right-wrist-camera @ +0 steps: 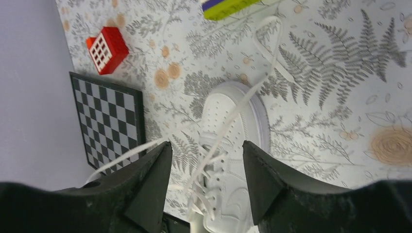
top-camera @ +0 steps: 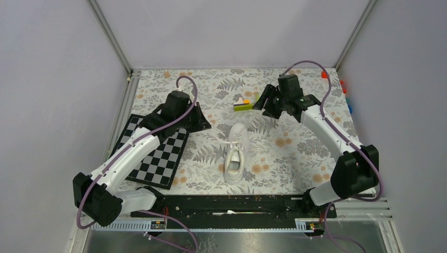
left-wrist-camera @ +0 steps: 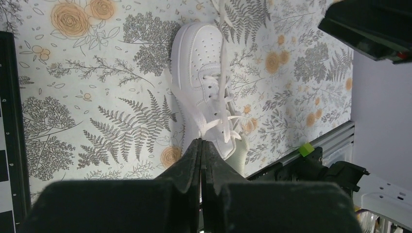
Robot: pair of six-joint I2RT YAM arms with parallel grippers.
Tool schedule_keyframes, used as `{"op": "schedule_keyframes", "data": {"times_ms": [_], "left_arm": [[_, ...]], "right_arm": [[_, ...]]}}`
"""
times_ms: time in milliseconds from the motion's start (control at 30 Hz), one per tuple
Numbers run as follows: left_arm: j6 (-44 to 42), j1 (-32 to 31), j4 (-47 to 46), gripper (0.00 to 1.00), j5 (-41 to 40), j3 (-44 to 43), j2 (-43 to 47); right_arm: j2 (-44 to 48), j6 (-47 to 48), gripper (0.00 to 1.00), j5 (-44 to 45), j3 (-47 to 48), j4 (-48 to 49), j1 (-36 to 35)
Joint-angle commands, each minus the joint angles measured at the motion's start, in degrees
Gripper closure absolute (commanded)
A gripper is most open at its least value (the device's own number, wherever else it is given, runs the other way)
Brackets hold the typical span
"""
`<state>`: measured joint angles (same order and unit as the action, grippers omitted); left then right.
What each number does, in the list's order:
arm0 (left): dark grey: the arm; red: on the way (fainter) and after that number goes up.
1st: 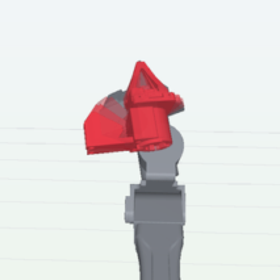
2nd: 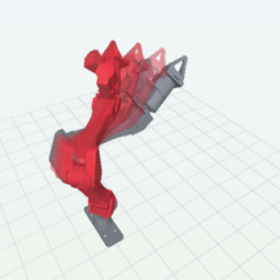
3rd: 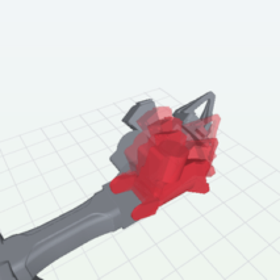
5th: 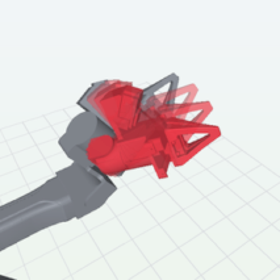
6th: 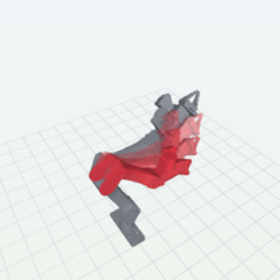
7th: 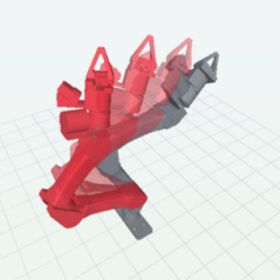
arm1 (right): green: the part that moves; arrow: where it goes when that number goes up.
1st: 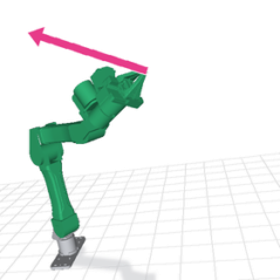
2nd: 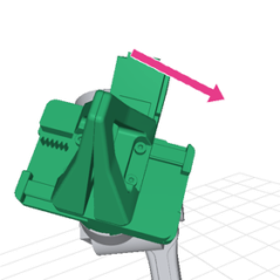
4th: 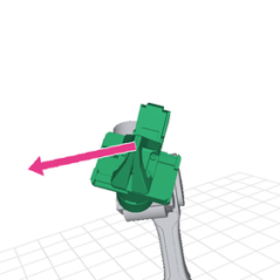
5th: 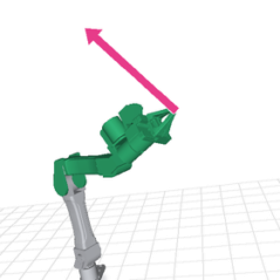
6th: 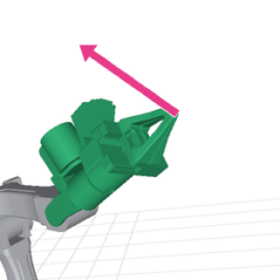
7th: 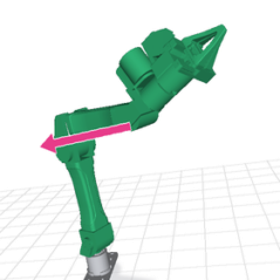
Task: Tie the shoes
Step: Cross the shoelace with the shoelace.
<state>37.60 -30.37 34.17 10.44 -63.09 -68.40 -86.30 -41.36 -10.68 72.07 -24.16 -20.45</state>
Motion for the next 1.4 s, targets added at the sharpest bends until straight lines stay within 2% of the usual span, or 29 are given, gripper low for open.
{"op": "schedule_keyframes", "data": {"times_ms": [0,167,233,367,533,733,967,1167,1367], "left_arm": [[0.2,0.0,-1.5,1.0,1.6,-2.8,-1.8],[-0.8,0.0,-0.2,1.0,1.1,-6.0,-2.8],[-1.2,0.0,0.8,1.0,0.9,-7.4,-3.4],[-1.5,0.1,2.1,1.0,0.4,-8.7,-3.9],[-1.1,0.0,2.6,1.0,0.4,-8.3,-2.9],[-1.0,-0.4,2.7,1.0,1.8,-8.1,-3.0],[-0.4,-2.8,2.8,1.0,1.8,-7.8,-3.7],[0.1,-5.1,3.6,1.0,0.5,-8.9,-4.3],[0.3,-5.9,4.2,1.0,-0.3,-10.4,-4.5]], "right_arm": [[6.4,4.2,0.38,-1.2,-4.3,-2.9,0.2],[11.2,5.0,0.44,-14.3,-13.7,4.4,-0.6],[11.1,6.4,0.45,-16.1,-14.9,4.7,-2.8],[9.2,8.8,0.46,-15.0,-14.1,3.3,-8.1],[6.3,8.2,0.47,-15.0,-13.4,4.7,-9.4],[1.2,10.4,0.49,-14.2,-9.8,2.1,-11.5],[-1.5,10.9,0.51,-14.0,-9.4,2.1,-11.7],[-3.1,11.3,0.56,-16.0,-8.7,2.1,-12.0],[-3.3,12.3,0.54,-17.2,-8.9,1.3,-12.7]]}}
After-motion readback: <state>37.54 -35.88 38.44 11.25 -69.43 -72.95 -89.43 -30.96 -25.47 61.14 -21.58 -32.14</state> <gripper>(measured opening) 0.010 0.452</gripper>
